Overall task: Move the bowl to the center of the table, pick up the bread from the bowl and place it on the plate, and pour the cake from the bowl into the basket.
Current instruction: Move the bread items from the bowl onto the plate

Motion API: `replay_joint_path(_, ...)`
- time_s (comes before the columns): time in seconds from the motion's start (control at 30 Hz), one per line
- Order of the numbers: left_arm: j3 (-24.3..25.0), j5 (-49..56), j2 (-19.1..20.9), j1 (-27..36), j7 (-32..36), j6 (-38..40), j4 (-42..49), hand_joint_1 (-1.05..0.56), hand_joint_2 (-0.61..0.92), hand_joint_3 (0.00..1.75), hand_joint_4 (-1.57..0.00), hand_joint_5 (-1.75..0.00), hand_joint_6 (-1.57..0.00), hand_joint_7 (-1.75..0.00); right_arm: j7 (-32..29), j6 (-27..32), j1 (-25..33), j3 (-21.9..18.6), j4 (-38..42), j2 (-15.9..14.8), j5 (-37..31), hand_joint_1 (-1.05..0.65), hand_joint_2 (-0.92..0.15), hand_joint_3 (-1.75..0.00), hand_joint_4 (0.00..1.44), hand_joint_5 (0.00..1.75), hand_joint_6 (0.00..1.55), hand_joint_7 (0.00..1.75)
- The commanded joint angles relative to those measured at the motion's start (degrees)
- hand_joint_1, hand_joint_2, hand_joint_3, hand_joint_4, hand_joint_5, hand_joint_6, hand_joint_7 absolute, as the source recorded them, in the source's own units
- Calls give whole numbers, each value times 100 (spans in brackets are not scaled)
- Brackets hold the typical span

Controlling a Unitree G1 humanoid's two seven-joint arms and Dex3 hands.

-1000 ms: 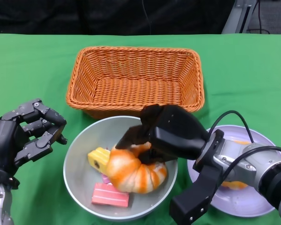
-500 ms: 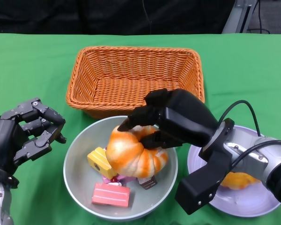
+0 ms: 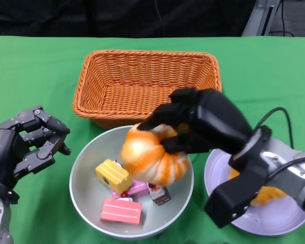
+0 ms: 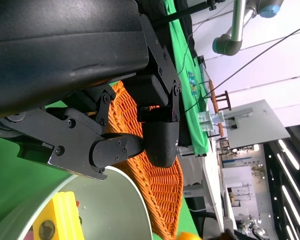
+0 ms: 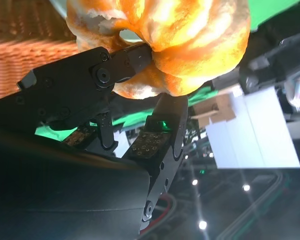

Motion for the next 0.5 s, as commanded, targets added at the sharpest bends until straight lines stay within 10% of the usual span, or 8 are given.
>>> replay_joint_path(0.03,53,-40,153,-2,-7,28,-2,-12,75,63,-83,-144,-85,-116,57,-12,237,-275,-357,-209,170,-6,-84,-1,86,132,95,78)
replay_joint_path(0.5,93,-141,205,-2,-124,170,-34,-12,75,61,-83,-144,-85,-115,449,149,1106,-1277,-1506,-762,534,-7,-87,-4,87,138,94,86)
